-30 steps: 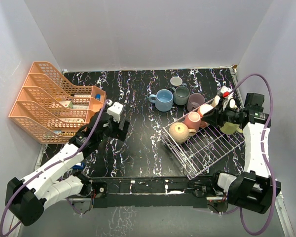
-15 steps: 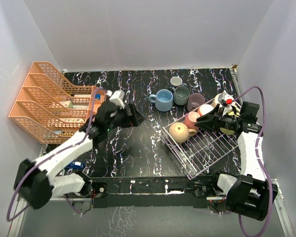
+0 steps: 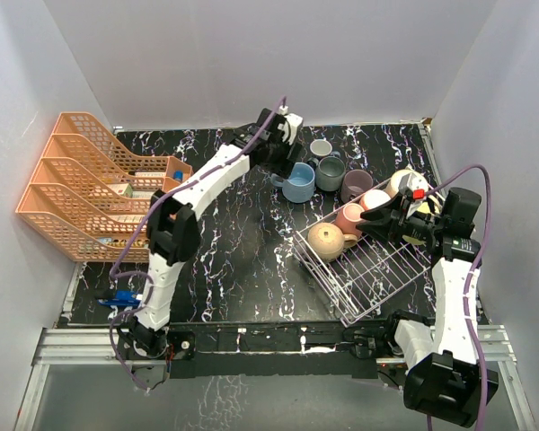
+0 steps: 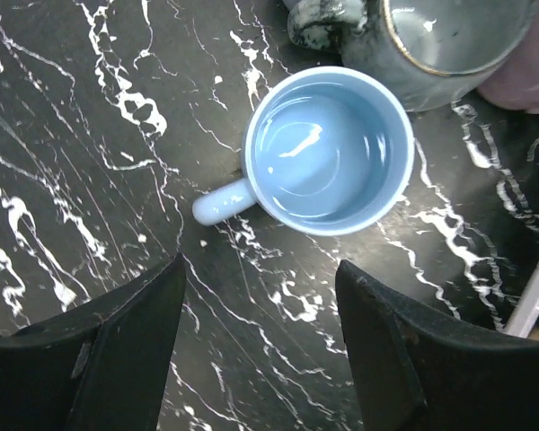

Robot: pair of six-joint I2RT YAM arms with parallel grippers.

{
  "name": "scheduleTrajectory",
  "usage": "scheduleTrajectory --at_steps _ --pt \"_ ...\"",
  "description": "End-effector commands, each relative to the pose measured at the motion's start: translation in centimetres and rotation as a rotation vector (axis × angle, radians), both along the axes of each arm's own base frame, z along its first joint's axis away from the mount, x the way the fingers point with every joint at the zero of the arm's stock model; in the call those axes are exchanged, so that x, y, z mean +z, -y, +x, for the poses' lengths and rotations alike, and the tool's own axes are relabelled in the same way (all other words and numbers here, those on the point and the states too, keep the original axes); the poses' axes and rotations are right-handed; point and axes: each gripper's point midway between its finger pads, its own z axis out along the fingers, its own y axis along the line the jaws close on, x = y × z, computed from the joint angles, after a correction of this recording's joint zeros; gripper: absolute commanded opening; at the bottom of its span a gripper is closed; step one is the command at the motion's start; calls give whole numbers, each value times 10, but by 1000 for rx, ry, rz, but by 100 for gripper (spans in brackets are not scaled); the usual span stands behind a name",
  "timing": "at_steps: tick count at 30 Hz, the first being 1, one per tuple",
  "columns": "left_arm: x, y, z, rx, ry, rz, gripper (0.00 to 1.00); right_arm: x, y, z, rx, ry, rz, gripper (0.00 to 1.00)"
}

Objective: Load the cups into the dish rack
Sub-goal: Pick up the cup at the center of the board.

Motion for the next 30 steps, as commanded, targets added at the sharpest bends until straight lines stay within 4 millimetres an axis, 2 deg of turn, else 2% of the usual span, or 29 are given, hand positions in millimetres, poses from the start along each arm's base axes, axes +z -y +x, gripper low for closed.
scheduleTrajectory --at_steps 1,6,16,21,24,30 --pt "15 0 0 -174 46 124 66 3 1 3 -8 35 -14 38" --pt "11 23 20 -237 122 76 66 3 1 3 -7 32 -12 38" --pt "-19 52 39 -269 127 3 49 2 0 2 -1 28 -5 38" --pt "-31 56 50 -249 142 1 46 2 -1 1 1 24 0 38" --pt "-44 54 55 -232 137 25 45 2 -1 1 2 23 2 38" --pt "-66 52 55 -225 110 51 34 1 -1 1 5 18 7 38"
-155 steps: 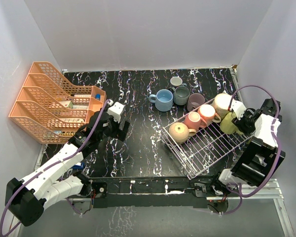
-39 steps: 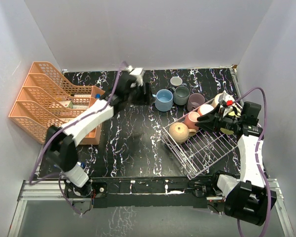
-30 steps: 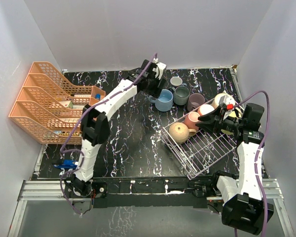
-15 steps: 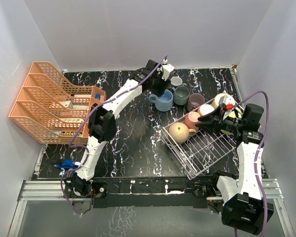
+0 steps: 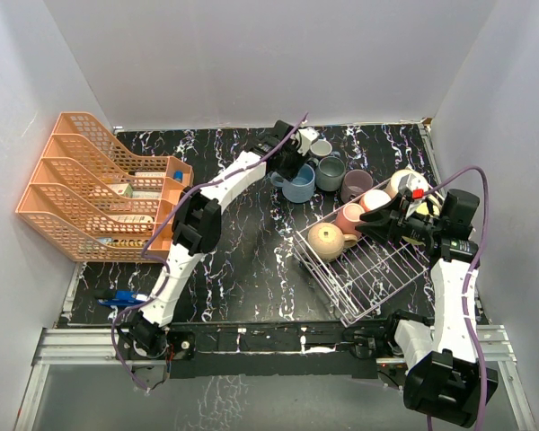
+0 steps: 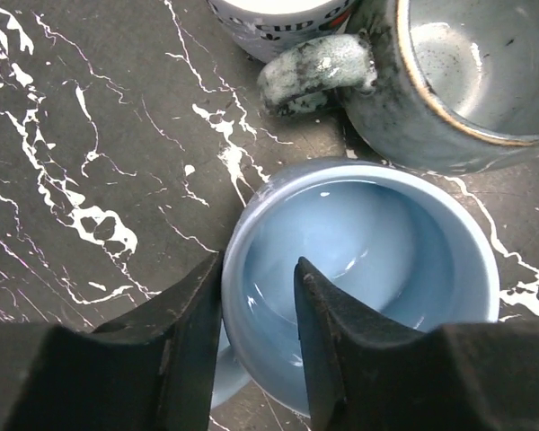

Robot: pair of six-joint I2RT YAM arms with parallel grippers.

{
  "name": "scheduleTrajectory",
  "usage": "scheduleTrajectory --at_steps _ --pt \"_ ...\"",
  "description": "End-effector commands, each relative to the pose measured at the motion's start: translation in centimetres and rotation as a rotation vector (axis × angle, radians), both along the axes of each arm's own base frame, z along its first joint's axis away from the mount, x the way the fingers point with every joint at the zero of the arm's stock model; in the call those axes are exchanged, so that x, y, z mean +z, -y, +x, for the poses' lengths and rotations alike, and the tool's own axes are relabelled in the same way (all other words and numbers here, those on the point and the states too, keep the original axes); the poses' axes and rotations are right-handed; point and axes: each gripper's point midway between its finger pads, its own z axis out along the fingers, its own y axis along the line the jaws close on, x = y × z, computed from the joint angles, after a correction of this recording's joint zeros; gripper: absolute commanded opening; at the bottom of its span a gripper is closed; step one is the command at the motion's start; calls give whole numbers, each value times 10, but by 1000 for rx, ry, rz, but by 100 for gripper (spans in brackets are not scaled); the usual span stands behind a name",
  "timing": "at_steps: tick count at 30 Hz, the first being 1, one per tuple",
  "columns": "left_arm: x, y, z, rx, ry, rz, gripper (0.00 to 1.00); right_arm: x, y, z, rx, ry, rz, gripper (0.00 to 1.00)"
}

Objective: Load the cups into the dish rack
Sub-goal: Pick up the cup at the center of the board.

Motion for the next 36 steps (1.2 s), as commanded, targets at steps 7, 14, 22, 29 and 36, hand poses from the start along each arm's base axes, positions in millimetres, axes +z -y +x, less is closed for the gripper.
scheduleTrajectory --at_steps 7,14,22,29,36 --pt "24 12 6 1 37 -66 11 6 -2 0 18 40 -1 38" --pt "32 14 6 -3 46 -88 0 5 -2 0 15 38 -3 37" --pt "88 -10 15 148 92 -212 0 3 -3 0 23 29 5 37" --pt "133 -75 -4 414 156 -316 0 1 -4 -1 28 22 8 37" --pt "156 -156 -79 685 176 -352 0 -1 -4 0 31 11 14 37"
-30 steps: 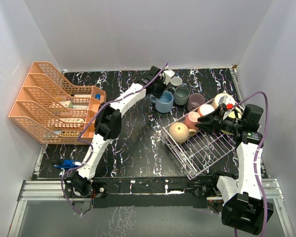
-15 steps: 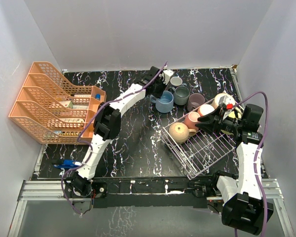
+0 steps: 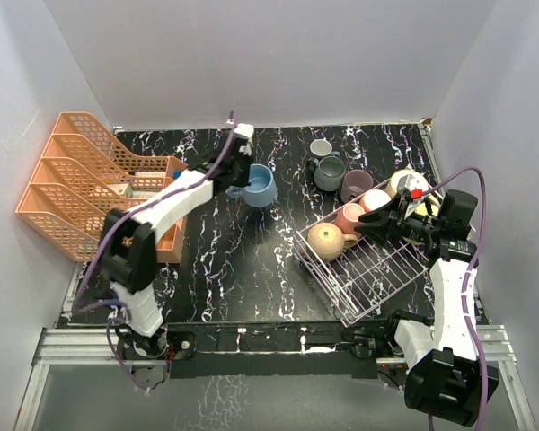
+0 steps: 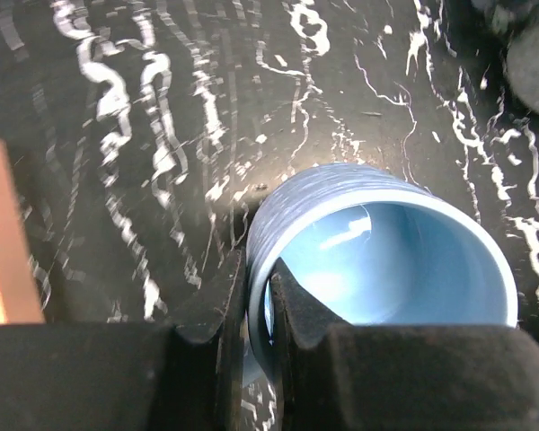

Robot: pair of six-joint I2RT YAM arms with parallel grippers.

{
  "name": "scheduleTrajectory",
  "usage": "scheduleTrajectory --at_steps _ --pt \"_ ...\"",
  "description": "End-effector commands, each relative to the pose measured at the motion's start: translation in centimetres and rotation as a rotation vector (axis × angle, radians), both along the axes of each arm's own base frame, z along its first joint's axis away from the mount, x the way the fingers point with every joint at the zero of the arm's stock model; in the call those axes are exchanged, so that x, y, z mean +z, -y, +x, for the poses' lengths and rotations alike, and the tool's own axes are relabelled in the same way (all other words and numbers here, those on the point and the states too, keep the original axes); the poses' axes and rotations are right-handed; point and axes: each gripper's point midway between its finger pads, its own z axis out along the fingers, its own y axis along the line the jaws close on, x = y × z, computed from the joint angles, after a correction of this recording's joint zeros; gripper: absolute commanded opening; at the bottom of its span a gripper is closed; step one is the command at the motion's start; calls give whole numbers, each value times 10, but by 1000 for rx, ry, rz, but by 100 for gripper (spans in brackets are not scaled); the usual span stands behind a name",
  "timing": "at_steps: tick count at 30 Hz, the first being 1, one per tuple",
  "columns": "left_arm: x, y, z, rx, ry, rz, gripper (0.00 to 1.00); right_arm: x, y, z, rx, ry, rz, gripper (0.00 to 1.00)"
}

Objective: Load the cups into the dish rack
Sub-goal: Place the cup at the center of the board.

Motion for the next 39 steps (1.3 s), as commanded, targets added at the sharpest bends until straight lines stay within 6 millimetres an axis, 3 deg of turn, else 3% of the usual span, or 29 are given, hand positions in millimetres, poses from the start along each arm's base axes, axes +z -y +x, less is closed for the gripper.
scheduleTrajectory --at_steps 1,6,7,12,16,21,33,39 --pt "93 -31 -31 213 191 -214 0 5 -2 0 23 34 2 37" --pt "64 -69 -102 410 54 -327 0 4 -2 1 15 37 -2 37" --pt "49 -74 -121 434 8 -307 0 3 -1 1 13 35 -2 37" --pt "34 -80 -184 553 0 -230 0 0 0 4 5 21 0 37" --pt "17 -78 -213 622 0 -207 0 -3 1 6 -2 11 -1 37" --pt "-2 -79 -230 700 7 -130 0 -6 2 8 -9 3 -2 37" --pt "-33 -70 -236 735 -16 -147 0 -10 3 9 -10 -11 0 37" --pt "-50 -71 -246 719 -66 -126 6 -10 3 10 -11 -11 0 37"
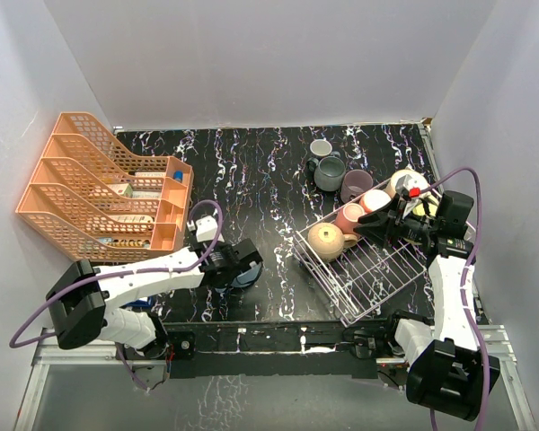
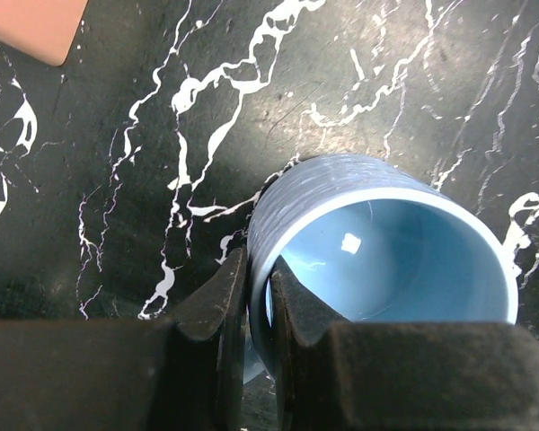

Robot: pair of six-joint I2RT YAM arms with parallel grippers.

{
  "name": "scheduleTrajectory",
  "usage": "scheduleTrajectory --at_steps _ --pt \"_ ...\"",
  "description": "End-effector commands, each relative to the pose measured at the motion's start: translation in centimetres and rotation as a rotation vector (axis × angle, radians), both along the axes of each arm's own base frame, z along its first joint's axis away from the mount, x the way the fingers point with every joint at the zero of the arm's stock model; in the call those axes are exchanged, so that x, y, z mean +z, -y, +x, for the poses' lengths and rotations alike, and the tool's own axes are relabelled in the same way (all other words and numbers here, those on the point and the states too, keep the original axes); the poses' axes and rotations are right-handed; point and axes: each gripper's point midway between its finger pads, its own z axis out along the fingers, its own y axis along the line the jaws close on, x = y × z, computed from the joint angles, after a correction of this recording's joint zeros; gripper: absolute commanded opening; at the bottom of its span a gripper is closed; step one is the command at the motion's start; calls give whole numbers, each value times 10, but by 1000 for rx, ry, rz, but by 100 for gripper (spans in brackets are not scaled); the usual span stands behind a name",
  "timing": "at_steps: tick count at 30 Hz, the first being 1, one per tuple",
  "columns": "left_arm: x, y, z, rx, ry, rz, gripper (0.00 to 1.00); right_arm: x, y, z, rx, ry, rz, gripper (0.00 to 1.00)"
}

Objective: Load the cups into the dish rack
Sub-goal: Place the cup at the center of the board.

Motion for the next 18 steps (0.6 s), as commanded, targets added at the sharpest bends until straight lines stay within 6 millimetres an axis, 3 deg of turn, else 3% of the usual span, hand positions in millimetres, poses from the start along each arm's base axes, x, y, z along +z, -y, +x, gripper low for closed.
scheduleTrajectory --at_steps 1,6,13,15,18 --pt "3 4 3 23 46 -56 7 6 0 4 5 47 -14 37" --pt "-2 4 -4 3 19 -67 13 5 1 4 3 46 -15 37" --pt "10 -4 -13 -67 -9 -36 46 5 1 4 2 45 -17 37" --pt "21 -9 -12 -120 -2 2 53 5 1 4 1 45 -17 37" --pt "42 -13 -10 -291 16 94 75 5 1 4 1 46 -18 37"
